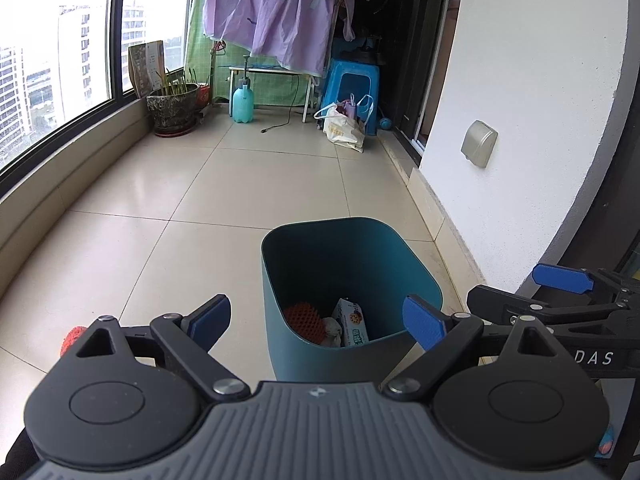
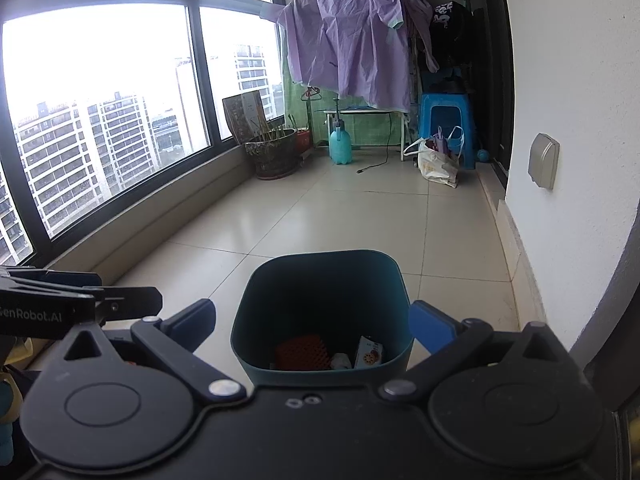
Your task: Collect trash
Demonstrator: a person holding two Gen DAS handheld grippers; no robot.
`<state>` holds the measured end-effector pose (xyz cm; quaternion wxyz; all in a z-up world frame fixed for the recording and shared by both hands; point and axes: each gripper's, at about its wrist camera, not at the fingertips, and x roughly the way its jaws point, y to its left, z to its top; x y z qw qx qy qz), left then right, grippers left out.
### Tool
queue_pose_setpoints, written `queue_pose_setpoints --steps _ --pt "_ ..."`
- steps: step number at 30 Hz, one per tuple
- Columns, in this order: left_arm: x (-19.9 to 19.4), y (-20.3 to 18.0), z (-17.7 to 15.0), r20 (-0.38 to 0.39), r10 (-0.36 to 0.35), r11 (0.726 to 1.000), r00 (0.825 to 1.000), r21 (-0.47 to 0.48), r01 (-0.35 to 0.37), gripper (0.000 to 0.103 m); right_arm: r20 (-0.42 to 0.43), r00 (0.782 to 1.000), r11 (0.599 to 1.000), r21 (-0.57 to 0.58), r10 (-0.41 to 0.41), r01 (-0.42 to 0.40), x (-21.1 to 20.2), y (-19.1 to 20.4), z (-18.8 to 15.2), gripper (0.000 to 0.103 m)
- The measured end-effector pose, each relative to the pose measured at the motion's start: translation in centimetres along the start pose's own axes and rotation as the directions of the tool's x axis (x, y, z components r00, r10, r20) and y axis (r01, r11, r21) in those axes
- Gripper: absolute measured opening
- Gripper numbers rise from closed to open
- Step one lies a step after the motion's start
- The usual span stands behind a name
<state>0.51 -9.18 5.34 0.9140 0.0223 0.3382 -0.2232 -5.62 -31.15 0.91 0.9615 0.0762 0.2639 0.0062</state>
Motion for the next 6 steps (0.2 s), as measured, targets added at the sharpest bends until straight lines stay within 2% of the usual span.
queue_pose_setpoints --steps 6 --pt "0.34 0.64 -0.24 -0.026 -0.027 1.000 0.999 -0.015 0.027 0.094 -0.008 1.000 1.000 0.013 -0.002 0.002 0.18 -0.14 0.19 0.103"
